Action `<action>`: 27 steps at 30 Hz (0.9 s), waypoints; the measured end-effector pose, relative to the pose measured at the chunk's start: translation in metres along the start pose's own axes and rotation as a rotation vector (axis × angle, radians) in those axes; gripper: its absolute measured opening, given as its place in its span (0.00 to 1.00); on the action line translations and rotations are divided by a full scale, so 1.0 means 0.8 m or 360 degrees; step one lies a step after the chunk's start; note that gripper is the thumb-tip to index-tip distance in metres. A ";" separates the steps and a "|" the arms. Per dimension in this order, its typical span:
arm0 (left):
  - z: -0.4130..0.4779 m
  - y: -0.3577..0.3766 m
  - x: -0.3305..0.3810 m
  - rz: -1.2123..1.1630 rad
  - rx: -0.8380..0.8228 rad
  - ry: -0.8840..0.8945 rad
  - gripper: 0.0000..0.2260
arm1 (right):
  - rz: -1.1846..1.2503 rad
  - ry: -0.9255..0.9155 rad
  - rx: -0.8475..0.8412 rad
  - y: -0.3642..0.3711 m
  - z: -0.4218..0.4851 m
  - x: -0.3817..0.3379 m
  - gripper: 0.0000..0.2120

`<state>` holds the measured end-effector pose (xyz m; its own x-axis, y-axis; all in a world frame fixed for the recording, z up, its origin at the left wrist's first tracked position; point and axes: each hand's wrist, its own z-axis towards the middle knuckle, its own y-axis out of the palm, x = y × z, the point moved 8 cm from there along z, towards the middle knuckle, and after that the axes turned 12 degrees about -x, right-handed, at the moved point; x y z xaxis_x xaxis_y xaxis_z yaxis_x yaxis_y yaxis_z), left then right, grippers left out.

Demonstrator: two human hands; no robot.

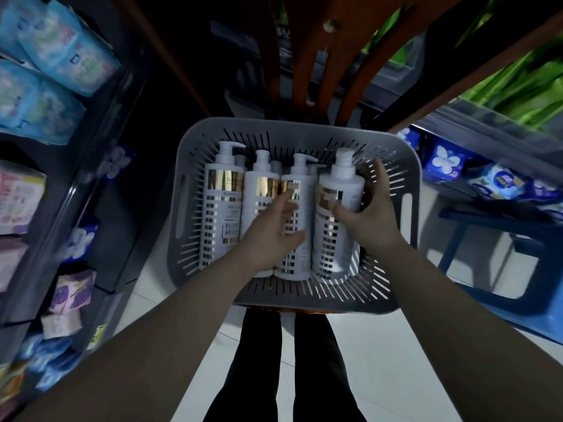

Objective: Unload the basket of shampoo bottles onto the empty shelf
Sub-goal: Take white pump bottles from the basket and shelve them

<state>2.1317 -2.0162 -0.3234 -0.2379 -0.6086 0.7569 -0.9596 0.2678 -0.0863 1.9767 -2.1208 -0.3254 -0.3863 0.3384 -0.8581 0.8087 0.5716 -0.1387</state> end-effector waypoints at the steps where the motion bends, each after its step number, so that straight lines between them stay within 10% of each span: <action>1: 0.007 0.011 0.002 -0.0075 -0.0127 0.0000 0.35 | -0.0021 -0.0037 -0.0031 0.002 -0.004 -0.010 0.51; 7: 0.019 0.031 0.022 -0.0464 -0.0286 0.0048 0.24 | 0.0117 -0.0220 -0.0172 0.008 -0.016 -0.070 0.52; 11: -0.019 -0.017 0.018 -0.0550 0.0167 0.0125 0.24 | 0.0338 -0.0076 -0.0260 0.029 -0.006 -0.069 0.35; 14: -0.059 -0.061 -0.006 -0.0534 0.0651 -0.0013 0.26 | -0.0303 0.0144 -0.0305 0.056 0.016 -0.034 0.30; 22: -0.110 -0.099 -0.038 -0.0438 0.0891 -0.0062 0.23 | -0.0534 0.0604 -0.0219 0.110 0.050 0.044 0.54; 27: -0.126 -0.098 -0.030 -0.0550 0.0874 -0.0006 0.29 | -0.0313 0.0360 -0.0061 0.083 0.033 0.021 0.28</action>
<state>2.2277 -1.9472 -0.2697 0.0987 -0.5943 0.7982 -0.9179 -0.3641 -0.1575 2.0353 -2.0970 -0.3616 -0.6263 0.3740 -0.6840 0.6931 0.6688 -0.2689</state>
